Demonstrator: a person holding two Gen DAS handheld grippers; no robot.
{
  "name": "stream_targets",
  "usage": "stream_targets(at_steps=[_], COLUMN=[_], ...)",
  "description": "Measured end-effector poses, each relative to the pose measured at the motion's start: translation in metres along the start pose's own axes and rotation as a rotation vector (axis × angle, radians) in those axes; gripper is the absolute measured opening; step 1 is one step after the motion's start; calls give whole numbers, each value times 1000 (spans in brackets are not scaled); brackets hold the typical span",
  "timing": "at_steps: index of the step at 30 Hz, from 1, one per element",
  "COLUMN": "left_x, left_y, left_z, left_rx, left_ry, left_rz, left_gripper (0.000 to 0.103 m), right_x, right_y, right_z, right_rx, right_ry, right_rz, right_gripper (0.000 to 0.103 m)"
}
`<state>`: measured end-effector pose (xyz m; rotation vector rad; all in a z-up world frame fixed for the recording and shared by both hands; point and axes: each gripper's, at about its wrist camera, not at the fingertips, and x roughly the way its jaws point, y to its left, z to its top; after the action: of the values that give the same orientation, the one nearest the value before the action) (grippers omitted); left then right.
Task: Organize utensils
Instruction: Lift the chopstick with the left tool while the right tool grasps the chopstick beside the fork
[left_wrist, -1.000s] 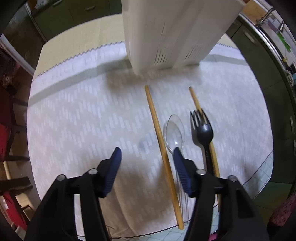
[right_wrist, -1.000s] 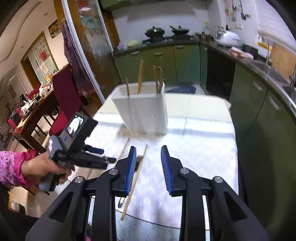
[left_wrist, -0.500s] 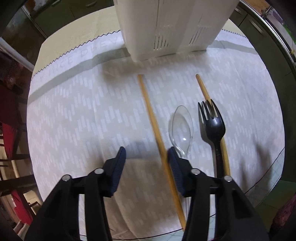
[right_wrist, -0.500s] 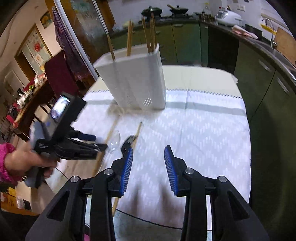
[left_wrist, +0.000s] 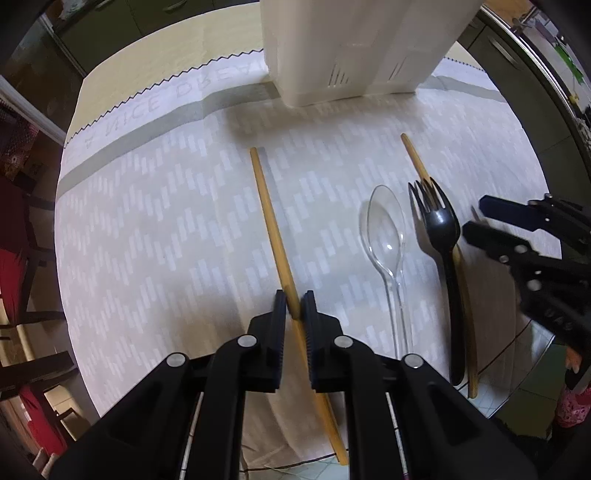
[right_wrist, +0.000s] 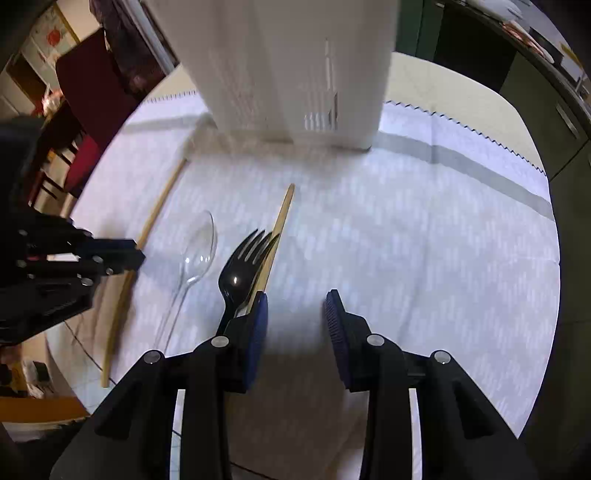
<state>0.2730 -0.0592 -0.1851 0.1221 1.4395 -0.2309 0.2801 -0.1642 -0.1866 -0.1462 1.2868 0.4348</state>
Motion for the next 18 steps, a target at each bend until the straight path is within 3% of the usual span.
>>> stream_targets(at_steps=[18], left_x=[-7], left_y=[13], left_z=[-10], left_rx=[1], left_ry=[-16], left_rz=[-43], left_gripper=[10], right_x=[19], right_y=[36], right_z=[18], right_rx=[-36], right_ry=[49], right_rz=[-50], right_gripper=[33])
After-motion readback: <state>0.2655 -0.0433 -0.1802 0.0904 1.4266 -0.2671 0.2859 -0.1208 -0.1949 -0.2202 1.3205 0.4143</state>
